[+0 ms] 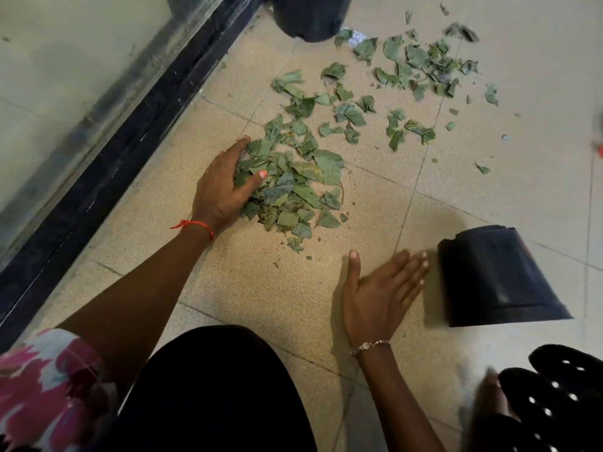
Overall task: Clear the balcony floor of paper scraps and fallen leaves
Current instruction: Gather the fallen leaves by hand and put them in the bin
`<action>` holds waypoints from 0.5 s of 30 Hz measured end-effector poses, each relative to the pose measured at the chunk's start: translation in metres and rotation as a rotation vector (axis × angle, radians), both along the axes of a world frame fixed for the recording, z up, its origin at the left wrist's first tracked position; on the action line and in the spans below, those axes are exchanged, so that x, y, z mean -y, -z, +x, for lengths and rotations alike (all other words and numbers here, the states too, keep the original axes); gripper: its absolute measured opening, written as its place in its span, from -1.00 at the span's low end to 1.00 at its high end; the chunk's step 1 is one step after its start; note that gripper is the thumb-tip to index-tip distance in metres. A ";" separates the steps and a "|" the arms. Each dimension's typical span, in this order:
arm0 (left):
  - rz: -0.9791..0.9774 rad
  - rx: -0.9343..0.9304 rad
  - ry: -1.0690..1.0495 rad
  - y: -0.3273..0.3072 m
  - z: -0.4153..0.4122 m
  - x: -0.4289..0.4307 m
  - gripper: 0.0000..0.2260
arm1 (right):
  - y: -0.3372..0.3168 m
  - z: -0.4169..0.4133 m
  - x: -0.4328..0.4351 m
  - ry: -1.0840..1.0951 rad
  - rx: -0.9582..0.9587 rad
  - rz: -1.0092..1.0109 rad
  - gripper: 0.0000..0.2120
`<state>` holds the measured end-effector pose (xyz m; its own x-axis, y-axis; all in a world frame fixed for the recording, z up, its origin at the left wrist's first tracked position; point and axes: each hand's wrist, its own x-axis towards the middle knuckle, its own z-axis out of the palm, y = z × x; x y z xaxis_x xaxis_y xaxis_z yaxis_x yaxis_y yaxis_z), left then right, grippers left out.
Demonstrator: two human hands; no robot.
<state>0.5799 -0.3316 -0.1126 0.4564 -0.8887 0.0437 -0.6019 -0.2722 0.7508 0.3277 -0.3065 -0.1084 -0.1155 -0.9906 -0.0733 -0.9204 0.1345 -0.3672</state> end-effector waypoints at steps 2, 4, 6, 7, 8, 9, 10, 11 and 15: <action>-0.004 -0.003 -0.003 0.000 -0.001 0.000 -0.30 | 0.005 0.003 -0.002 0.034 -0.038 0.046 -0.08; -0.004 0.002 -0.003 0.000 0.000 0.000 -0.30 | 0.007 0.014 0.004 0.005 -0.029 0.040 -0.11; -0.001 0.001 -0.004 0.001 0.000 0.000 -0.30 | 0.007 0.030 0.013 -0.065 -0.022 0.034 -0.13; -0.002 -0.003 -0.005 0.002 0.001 0.000 -0.30 | 0.007 0.038 0.019 -0.110 -0.023 0.033 -0.13; -0.003 -0.008 -0.006 0.003 0.001 0.000 -0.31 | 0.007 0.046 0.026 -0.162 -0.021 0.035 -0.13; -0.005 -0.012 -0.008 0.003 0.000 0.000 -0.31 | 0.006 0.053 0.034 -0.224 -0.004 0.036 -0.12; -0.006 -0.014 -0.009 0.003 0.000 0.000 -0.32 | 0.004 0.059 0.041 -0.301 0.040 0.038 -0.11; -0.005 -0.014 -0.009 0.003 0.000 0.000 -0.32 | 0.002 0.064 0.047 -0.387 0.117 0.043 -0.09; -0.007 -0.010 -0.010 0.002 0.000 0.001 -0.32 | -0.005 0.057 0.055 -0.490 0.306 -0.009 -0.05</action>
<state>0.5799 -0.3321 -0.1143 0.4661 -0.8836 0.0456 -0.5918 -0.2730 0.7584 0.3852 -0.3616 -0.1036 0.3821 -0.9239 -0.0220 -0.7261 -0.2854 -0.6255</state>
